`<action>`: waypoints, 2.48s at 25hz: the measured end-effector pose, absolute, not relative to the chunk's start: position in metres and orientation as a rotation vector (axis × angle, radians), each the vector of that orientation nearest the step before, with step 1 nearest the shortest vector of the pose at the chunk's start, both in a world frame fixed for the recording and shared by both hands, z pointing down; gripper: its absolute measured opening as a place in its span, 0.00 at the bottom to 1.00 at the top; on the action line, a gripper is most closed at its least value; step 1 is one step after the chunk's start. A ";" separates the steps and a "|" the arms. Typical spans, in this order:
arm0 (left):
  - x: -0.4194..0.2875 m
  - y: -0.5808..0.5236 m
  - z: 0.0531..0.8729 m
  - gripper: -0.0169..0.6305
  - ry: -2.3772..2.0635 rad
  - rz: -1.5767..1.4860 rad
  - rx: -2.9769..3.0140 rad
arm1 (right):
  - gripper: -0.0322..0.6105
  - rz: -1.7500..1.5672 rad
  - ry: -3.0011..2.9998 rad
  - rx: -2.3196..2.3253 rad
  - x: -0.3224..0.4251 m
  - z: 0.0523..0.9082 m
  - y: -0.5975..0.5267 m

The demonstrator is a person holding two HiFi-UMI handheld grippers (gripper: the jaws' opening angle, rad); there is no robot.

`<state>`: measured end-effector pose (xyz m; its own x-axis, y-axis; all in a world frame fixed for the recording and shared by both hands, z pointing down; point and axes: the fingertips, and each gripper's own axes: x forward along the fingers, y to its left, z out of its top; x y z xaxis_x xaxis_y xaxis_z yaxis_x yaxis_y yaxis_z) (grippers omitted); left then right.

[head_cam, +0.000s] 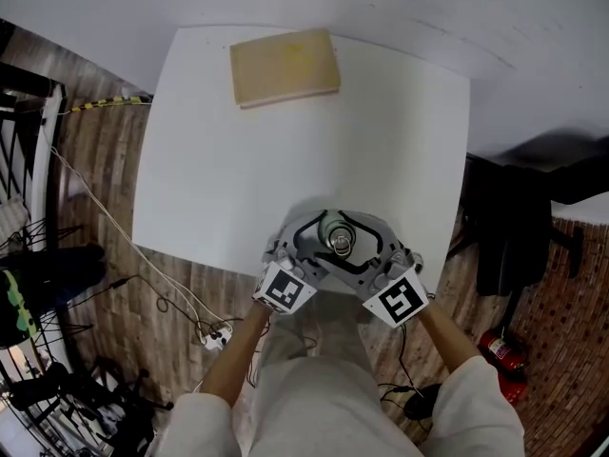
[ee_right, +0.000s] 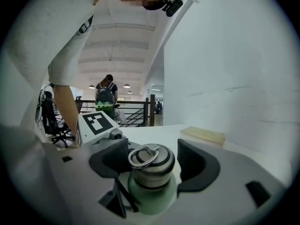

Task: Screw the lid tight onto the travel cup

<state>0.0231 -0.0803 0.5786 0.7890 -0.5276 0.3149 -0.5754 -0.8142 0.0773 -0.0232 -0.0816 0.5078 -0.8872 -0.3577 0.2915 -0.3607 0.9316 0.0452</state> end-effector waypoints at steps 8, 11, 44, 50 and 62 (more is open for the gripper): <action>0.024 -0.079 0.579 0.57 -0.845 0.442 2.836 | 0.53 0.000 -2.780 0.141 -0.028 0.511 -0.074; 0.023 -0.080 0.580 0.57 -0.842 0.443 2.834 | 0.51 -0.013 -2.783 0.056 -0.030 0.510 -0.072; 0.023 -0.080 0.580 0.57 -0.855 0.441 2.829 | 0.47 0.111 -2.589 1.410 -0.013 0.506 -0.104; 0.024 -0.080 0.581 0.57 -0.860 0.441 2.829 | 0.59 0.203 -2.750 1.126 -0.018 0.510 -0.088; 0.024 -0.080 0.581 0.57 -0.847 0.429 2.823 | 0.55 0.020 -2.828 0.348 -0.014 0.509 -0.079</action>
<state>0.0242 -0.0798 0.5809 0.7980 -0.5123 0.3173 -0.5590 -0.8260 0.0722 -0.0145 -0.0793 0.5092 -0.9285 -0.2354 0.2872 -0.2394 0.9707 0.0218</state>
